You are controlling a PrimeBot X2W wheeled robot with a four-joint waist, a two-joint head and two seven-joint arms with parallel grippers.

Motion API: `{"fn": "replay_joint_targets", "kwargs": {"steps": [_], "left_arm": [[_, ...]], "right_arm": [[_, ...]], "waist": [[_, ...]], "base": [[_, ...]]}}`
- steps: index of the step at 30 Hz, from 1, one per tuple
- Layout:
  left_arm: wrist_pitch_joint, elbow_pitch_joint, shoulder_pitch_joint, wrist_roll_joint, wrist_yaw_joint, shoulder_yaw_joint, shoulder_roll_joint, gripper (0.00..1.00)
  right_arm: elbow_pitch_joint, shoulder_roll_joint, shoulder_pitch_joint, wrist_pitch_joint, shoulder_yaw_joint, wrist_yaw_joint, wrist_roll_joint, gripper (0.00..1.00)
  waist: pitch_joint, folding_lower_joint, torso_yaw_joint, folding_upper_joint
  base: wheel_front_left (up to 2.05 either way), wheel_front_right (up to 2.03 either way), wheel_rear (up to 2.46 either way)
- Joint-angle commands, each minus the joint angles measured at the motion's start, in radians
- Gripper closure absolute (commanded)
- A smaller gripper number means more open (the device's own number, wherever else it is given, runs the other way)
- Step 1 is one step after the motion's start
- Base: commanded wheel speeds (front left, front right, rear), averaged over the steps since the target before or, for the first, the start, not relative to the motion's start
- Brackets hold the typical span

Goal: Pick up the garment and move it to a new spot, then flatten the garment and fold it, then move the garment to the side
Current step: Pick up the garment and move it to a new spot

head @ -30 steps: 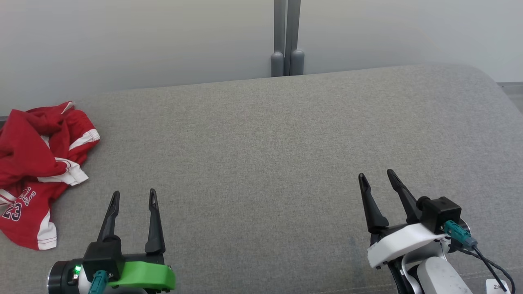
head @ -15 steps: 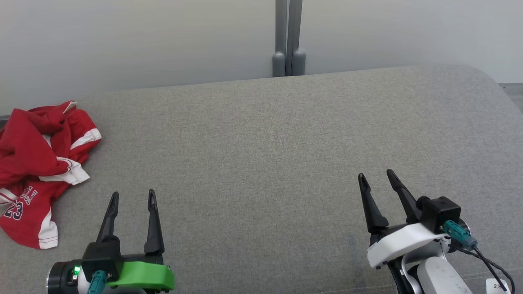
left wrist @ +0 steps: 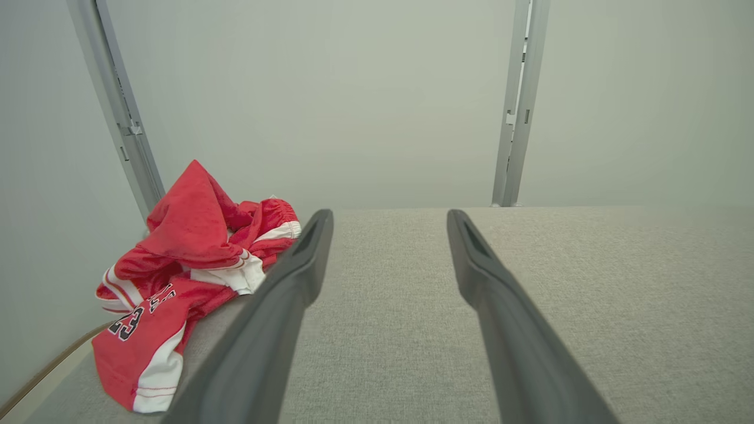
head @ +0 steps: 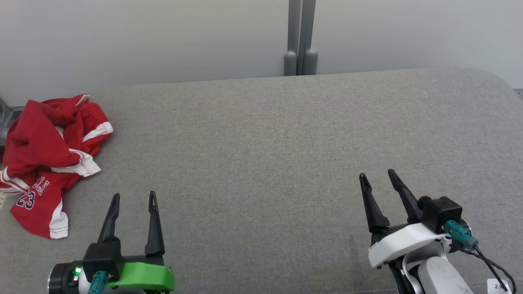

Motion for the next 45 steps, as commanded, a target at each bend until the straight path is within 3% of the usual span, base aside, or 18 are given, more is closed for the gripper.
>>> {"fn": "replay_joint_targets", "kwargs": {"steps": [1,29,45], "left_arm": [[-0.001,0.004,0.001,0.003,0.0,0.002,0.002,0.0],[-0.001,0.034,0.021,0.0,0.009,0.019,0.009,0.0],[-0.001,0.029,0.042,-0.002,0.045,0.042,0.018,0.0]], "right_arm": [[-0.002,-0.004,0.006,0.001,-0.002,0.0,-0.003,0.0],[0.003,-0.004,0.036,-0.001,0.024,0.0,0.01,0.0],[0.012,-0.004,0.04,-0.007,0.052,0.0,0.012,0.0]], "waist": [[0.002,0.0,0.016,0.0],[-0.03,0.0,0.316,0.0],[-0.048,0.0,0.425,0.0]], "base": [[0.0,0.0,0.0],[0.0,0.0,0.0],[0.0,0.0,0.0]]}}
